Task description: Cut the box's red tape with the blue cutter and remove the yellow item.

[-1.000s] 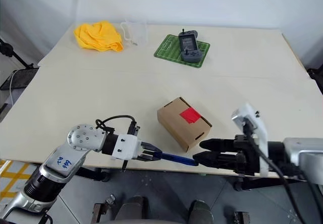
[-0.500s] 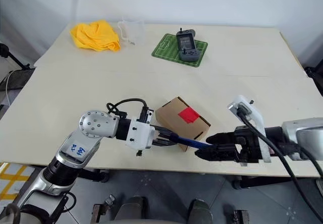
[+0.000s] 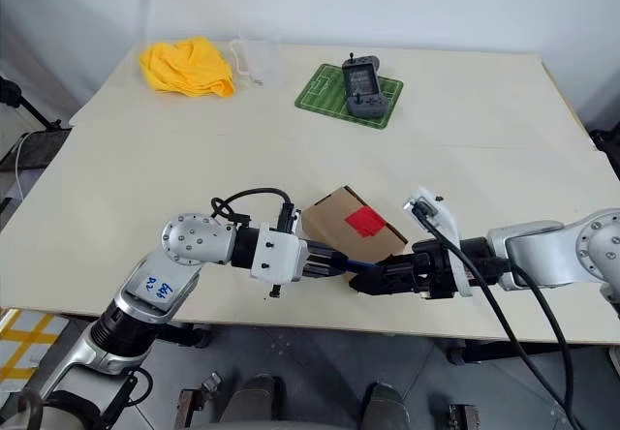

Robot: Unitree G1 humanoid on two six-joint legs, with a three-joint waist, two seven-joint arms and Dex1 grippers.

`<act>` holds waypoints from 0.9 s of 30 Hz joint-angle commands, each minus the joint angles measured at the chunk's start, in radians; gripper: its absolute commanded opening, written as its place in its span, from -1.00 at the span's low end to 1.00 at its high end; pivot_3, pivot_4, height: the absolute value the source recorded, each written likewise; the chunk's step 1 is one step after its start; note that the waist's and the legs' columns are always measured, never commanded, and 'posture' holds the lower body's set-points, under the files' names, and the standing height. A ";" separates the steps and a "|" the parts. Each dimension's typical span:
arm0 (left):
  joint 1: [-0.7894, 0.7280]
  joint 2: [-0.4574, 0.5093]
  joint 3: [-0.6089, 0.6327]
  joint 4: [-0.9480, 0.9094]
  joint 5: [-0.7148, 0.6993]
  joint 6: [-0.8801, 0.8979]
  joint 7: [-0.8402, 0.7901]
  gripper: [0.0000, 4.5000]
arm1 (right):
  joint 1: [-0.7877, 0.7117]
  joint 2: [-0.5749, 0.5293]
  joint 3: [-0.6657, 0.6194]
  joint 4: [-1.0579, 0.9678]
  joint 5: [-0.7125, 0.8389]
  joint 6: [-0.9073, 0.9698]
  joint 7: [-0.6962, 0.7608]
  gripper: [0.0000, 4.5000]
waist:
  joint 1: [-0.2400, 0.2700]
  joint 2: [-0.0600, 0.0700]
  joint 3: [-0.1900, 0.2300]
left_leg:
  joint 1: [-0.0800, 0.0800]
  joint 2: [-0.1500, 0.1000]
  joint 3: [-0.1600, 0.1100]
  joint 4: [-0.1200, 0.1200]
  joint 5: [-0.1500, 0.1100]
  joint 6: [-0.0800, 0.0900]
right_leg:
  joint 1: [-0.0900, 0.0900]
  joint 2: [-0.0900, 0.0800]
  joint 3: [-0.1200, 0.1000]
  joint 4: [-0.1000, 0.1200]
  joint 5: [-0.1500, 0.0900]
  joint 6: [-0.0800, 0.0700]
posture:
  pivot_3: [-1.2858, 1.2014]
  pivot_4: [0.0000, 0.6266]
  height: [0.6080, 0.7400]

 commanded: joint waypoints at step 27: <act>-0.023 -0.030 0.016 -0.032 0.022 0.013 0.031 -0.81 | 0.029 0.059 -0.068 -0.008 0.019 0.009 -0.022 -0.96 | 0.000 0.000 0.000 | 0.000 0.000 0.000 0.000 0.000 0.000 | 0.000 0.000 0.000 0.000 0.000 0.000 | 0.03 -0.52 1.00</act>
